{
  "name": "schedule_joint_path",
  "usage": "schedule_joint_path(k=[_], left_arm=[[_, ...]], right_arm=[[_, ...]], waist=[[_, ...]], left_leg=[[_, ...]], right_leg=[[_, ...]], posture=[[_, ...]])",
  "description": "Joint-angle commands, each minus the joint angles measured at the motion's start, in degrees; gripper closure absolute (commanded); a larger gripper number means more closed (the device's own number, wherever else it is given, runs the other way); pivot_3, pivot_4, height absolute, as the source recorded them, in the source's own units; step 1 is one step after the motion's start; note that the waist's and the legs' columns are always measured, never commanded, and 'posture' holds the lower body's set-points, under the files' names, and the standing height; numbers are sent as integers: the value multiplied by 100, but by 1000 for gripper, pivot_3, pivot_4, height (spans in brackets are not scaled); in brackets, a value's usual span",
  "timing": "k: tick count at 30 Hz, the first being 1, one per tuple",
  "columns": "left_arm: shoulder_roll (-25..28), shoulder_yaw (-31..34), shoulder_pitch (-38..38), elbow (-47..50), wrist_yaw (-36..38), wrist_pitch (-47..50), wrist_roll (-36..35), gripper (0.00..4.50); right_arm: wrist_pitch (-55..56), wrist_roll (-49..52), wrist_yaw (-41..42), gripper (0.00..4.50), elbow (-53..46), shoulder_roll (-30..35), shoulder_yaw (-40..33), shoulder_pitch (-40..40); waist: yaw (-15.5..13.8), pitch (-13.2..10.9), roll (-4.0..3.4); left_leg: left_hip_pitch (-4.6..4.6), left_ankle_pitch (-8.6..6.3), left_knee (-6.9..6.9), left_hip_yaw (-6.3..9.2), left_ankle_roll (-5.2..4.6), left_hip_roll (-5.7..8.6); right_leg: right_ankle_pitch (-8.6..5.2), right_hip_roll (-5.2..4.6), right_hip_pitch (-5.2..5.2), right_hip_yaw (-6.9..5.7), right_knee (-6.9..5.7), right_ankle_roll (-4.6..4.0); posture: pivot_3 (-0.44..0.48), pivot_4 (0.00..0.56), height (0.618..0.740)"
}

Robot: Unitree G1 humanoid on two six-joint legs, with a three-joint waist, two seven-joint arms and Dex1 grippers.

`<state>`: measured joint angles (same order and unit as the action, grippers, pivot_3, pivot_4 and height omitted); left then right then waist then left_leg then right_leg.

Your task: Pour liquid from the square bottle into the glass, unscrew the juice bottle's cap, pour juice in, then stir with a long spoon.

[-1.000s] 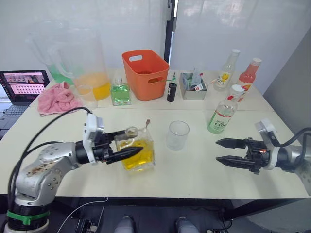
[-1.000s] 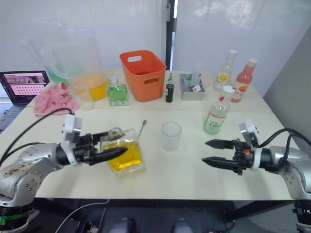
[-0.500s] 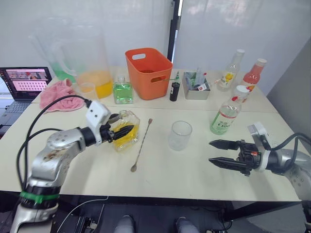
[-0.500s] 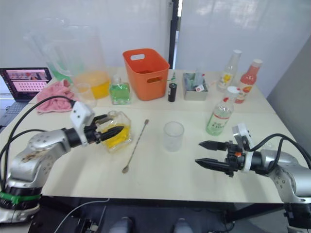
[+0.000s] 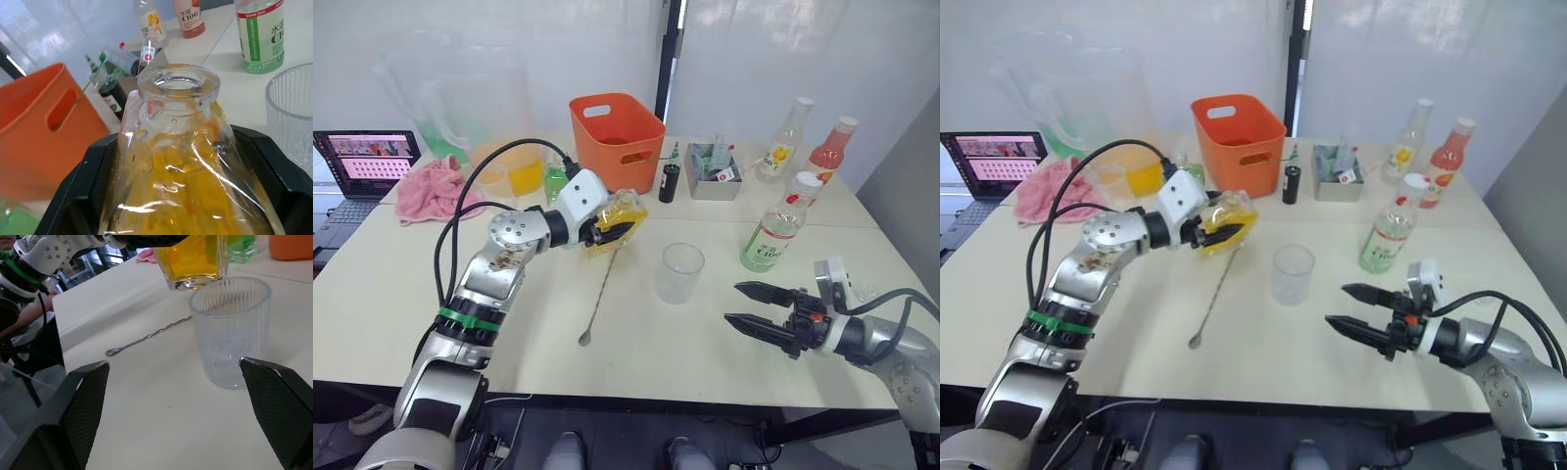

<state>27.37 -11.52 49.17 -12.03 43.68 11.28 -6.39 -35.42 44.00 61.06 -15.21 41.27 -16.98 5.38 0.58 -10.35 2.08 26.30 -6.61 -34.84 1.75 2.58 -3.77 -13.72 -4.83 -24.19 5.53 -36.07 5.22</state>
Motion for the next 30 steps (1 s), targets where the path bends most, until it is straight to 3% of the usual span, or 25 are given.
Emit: schedule_joint_path(k=[1,16,30], left_arm=[[-136,41,421,-228,-392,-1013,499,1701],[-564,-403,395,-917,-1411,-2903,2041,1701],[-864,-624,591,-1377,-1868,-3361,2663,1701]], right_arm=[[156,136,-85,26,-272,14,-306,-106],[196,215,-497,26,-566,-37,-651,-460],[194,336,-881,26,-891,-42,-655,-554]], waist=[[20,0,0],[-10,-1,1],[9,-1,1]], left_leg=[[0,0,-1,0,0,0],[2,0,-2,0,0,2],[1,0,-2,1,0,2]], right_leg=[[0,0,-1,0,0,0],[2,0,2,2,0,3],[2,0,0,3,-5,4]], posture=[[0,150,725],[0,150,725],[0,150,725]])
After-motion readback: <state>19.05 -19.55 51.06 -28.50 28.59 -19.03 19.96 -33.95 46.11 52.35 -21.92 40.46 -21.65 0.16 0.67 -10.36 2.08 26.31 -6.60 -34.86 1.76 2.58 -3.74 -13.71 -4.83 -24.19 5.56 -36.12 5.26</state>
